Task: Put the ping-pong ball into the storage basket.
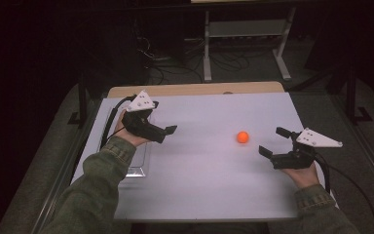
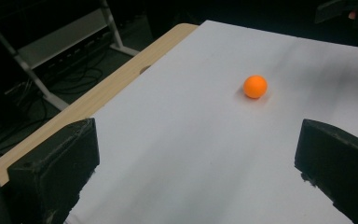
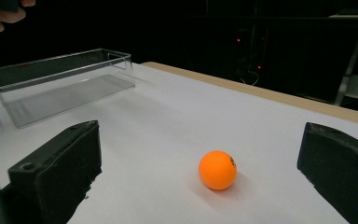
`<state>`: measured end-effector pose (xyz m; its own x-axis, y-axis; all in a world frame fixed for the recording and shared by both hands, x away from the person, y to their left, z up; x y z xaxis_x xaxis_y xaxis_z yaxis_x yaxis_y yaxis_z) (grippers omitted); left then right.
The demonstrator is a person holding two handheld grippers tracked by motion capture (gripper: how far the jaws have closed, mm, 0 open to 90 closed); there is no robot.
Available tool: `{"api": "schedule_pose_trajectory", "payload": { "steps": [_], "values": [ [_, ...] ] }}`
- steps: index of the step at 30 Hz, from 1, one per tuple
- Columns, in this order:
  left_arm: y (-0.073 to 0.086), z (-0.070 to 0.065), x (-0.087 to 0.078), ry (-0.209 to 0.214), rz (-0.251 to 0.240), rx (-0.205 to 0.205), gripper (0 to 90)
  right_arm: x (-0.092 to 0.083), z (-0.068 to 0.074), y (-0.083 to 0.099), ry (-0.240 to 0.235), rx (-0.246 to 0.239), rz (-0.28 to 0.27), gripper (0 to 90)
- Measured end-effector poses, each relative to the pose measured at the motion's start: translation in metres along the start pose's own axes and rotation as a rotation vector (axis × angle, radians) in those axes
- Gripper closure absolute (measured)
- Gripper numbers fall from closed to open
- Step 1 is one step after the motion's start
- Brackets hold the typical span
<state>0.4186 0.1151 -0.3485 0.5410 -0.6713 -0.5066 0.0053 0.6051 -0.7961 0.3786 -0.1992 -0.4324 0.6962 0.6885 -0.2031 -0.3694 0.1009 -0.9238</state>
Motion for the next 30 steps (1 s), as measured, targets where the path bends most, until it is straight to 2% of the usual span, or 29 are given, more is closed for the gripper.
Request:
{"api": "schedule_pose_trajectory", "payload": {
  "steps": [7,30],
  "values": [
    [-0.01,-0.004,0.011,0.036,0.01,0.024,0.0,0.0,0.001,0.0,-0.003,-0.009,0.0,0.0],
    [-0.026,-0.01,0.037,0.077,0.046,0.075,0.0,-0.003,0.002,0.0,-0.008,-0.001,-0.005,0.0]
  ]
}}
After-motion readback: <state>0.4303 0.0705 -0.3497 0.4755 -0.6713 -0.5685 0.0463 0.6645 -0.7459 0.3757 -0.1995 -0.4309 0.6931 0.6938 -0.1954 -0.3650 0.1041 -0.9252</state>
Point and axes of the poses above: each handheld gripper's, and its own axes: x roughly forward along the jaws, y roughly out of its underside, z roughly to its left, the point moved 10 cm from there along x, roughly forward along the jaws, and after that the axes turned 14 degrees about x, right-handed, at the moved point
